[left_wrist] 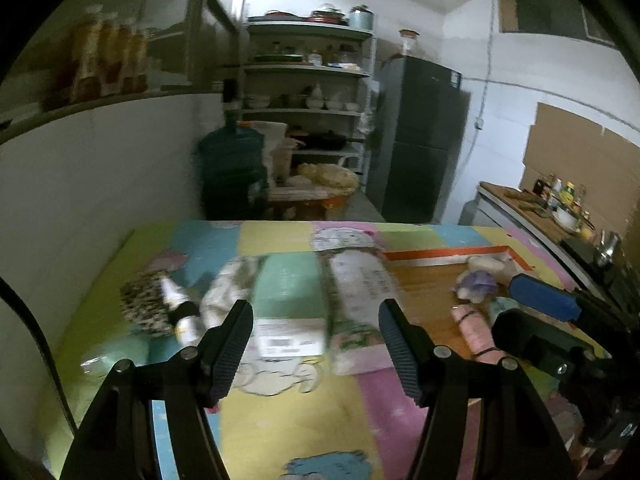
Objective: Organize soft objects
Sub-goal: 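Move both open tools back toward the pile of soft items, then grasp the white cloth bundle with the right tool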
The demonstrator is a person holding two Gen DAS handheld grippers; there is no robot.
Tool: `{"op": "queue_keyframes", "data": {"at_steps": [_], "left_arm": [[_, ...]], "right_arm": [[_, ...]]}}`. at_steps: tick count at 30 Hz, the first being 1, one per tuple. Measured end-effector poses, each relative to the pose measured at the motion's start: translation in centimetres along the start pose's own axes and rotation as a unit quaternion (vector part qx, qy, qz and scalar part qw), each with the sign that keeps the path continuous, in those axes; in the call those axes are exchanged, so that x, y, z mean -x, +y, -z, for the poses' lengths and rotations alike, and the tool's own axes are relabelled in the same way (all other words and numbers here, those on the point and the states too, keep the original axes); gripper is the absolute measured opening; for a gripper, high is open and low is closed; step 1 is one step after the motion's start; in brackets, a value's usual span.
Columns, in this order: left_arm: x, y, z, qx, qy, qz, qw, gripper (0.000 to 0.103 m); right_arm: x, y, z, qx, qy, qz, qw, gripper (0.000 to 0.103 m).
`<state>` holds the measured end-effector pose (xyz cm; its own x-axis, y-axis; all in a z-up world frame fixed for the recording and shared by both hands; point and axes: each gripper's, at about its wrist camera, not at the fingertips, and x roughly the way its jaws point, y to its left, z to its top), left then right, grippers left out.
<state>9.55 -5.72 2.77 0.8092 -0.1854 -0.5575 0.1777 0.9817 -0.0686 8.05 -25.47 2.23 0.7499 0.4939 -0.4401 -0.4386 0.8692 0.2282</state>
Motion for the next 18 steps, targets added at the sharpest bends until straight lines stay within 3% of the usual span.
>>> {"op": "queue_keyframes", "data": {"at_steps": [8,18], "left_arm": [[1.0,5.8,1.6,0.042,-0.004,-0.041,0.9983,0.065],[1.1,12.3,4.0,0.095,0.008,-0.056,0.9939,0.065]], "right_arm": [[-3.7,3.5,-0.4,0.025,0.029,-0.021,0.999,0.067],[-9.9,7.0,-0.6,0.049,0.071,-0.038,0.996,0.067]]}}
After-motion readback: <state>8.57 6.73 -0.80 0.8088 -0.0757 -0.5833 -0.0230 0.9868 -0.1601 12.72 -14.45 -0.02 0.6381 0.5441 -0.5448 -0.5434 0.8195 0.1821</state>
